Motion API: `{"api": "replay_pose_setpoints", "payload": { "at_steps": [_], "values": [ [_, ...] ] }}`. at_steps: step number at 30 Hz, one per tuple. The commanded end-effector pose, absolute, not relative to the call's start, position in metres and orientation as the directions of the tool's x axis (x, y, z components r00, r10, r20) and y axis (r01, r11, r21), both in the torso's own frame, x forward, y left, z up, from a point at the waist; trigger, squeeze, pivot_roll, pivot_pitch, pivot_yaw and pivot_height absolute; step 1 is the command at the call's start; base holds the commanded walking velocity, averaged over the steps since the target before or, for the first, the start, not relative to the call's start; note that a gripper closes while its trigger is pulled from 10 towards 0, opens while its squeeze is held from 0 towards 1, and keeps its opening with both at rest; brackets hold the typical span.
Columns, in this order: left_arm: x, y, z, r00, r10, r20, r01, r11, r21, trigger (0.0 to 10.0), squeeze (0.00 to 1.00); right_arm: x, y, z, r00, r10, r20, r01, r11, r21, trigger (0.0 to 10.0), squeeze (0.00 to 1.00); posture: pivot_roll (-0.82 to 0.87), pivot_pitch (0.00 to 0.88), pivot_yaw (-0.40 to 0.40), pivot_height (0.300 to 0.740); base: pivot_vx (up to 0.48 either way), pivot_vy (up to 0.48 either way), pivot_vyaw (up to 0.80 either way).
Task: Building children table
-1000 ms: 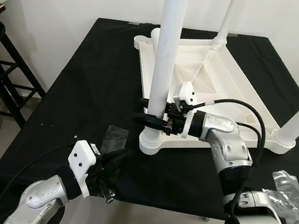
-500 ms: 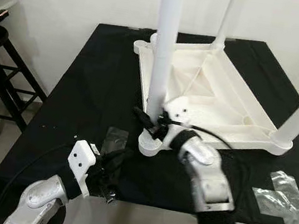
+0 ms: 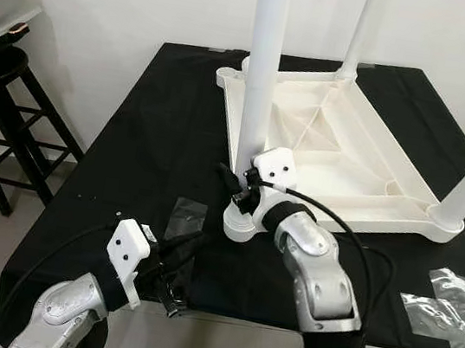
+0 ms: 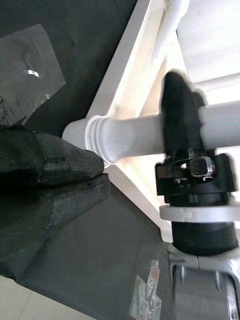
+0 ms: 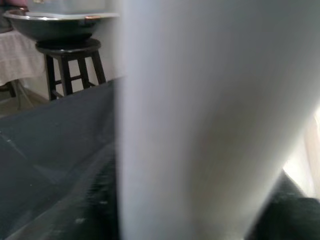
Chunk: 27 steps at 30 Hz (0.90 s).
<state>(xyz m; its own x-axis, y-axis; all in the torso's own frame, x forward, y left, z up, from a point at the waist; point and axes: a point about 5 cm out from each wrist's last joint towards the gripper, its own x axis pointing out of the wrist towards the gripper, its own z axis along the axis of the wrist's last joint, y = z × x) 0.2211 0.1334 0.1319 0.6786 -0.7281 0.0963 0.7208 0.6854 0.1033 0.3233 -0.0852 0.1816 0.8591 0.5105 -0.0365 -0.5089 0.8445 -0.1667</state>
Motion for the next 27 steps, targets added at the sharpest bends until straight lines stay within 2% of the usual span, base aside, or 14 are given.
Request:
{"api": "replay_pose_setpoints", "payload": {
  "at_steps": [1, 3, 4, 7, 8, 9, 10, 13, 14, 15, 17, 27],
  "values": [
    [0.221, 0.136, 0.13, 0.681, -0.728, 0.082, 0.72, 0.685, 0.109, 0.0, 0.0, 0.326, -0.09, 0.177, 0.868, 0.492, -0.062, -0.496, 0.857, -0.138, 10.0, 1.0, 0.01, 0.096, 0.028, 0.74, 0.0, 0.0, 0.0],
    [0.221, 0.135, 0.13, 0.68, -0.729, 0.082, 0.72, 0.685, 0.109, 0.0, 0.0, 0.327, -0.088, 0.182, 0.847, 0.529, -0.05, -0.53, 0.837, -0.133, 10.0, 1.0, 0.01, 0.097, 0.027, 0.74, 0.0, 0.0, 0.0],
    [0.221, 0.135, 0.13, 0.68, -0.728, 0.083, 0.72, 0.685, 0.109, 0.0, 0.0, 0.332, -0.088, 0.191, 0.784, 0.62, -0.037, -0.617, 0.771, -0.158, 10.0, 1.0, 0.01, 0.097, 0.027, 0.74, 0.0, 0.0, 0.0],
    [0.221, 0.135, 0.13, 0.681, -0.728, 0.084, 0.72, 0.686, 0.108, 0.0, 0.0, 0.335, -0.09, 0.195, 0.747, 0.664, -0.038, -0.658, 0.729, -0.19, 10.0, 1.0, 0.01, 0.099, 0.026, 0.74, 0.0, 0.0, 0.0],
    [0.221, 0.135, 0.13, 0.681, -0.728, 0.085, 0.72, 0.686, 0.108, 0.0, 0.0, 0.338, -0.091, 0.199, 0.704, 0.709, -0.037, -0.7, 0.683, -0.209, 10.0, 0.71, 0.01, 0.099, 0.025, 0.74, 0.0, 0.0, 0.0],
    [0.221, 0.135, 0.13, 0.681, -0.727, 0.085, 0.719, 0.686, 0.108, 0.0, 0.0, 0.34, -0.092, 0.203, 0.667, 0.745, -0.037, -0.732, 0.645, -0.22, 10.0, 0.14, 0.01, 0.099, 0.025, 0.74, 0.0, 0.0, 0.0],
    [0.221, 0.135, 0.13, 0.681, -0.727, 0.085, 0.719, 0.686, 0.108, 0.0, 0.0, 0.342, -0.093, 0.207, 0.611, 0.791, -0.035, -0.773, 0.586, -0.244, 10.0, 0.0, 0.02, 0.1, 0.024, 0.74, 0.0, 0.0, 0.0],
    [0.221, 0.134, 0.13, 0.681, -0.727, 0.085, 0.719, 0.686, 0.108, 0.0, 0.0, 0.343, -0.094, 0.21, 0.575, 0.818, -0.036, -0.796, 0.548, -0.258, 10.0, 0.0, 0.02, 0.1, 0.024, 0.74, 0.0, 0.0, 0.0],
    [0.221, 0.134, 0.13, 0.682, -0.726, 0.085, 0.718, 0.687, 0.109, 0.0, 0.0, 0.345, -0.097, 0.217, 0.472, 0.881, -0.028, -0.86, 0.453, -0.237, 10.0, 0.0, 0.02, 0.099, 0.024, 0.74, 0.0, 0.0, 0.0],
    [0.221, 0.134, 0.13, 0.682, -0.726, 0.085, 0.718, 0.687, 0.109, 0.0, 0.0, 0.345, -0.097, 0.217, 0.472, 0.881, -0.028, -0.86, 0.453, -0.237, 10.0, 0.0, 0.02, 0.099, 0.024, 0.74, 0.0, 0.0, 0.0],
    [0.221, 0.135, 0.13, 0.682, -0.726, 0.085, 0.718, 0.687, 0.109, 0.0, 0.0, 0.349, -0.099, 0.221, 0.407, 0.913, -0.032, -0.891, 0.389, -0.232, 10.0, 0.0, 0.02, 0.098, 0.027, 0.74, 0.0, 0.0, 0.0],
    [0.22, 0.135, 0.129, 0.682, -0.726, 0.084, 0.718, 0.687, 0.11, 0.0, 0.0, 0.36, -0.101, 0.223, 0.334, 0.94, -0.065, -0.922, 0.312, -0.227, 10.0, 0.0, 0.03, 0.099, 0.024, 0.74, 0.0, 0.0, 0.0]
  ]
}}
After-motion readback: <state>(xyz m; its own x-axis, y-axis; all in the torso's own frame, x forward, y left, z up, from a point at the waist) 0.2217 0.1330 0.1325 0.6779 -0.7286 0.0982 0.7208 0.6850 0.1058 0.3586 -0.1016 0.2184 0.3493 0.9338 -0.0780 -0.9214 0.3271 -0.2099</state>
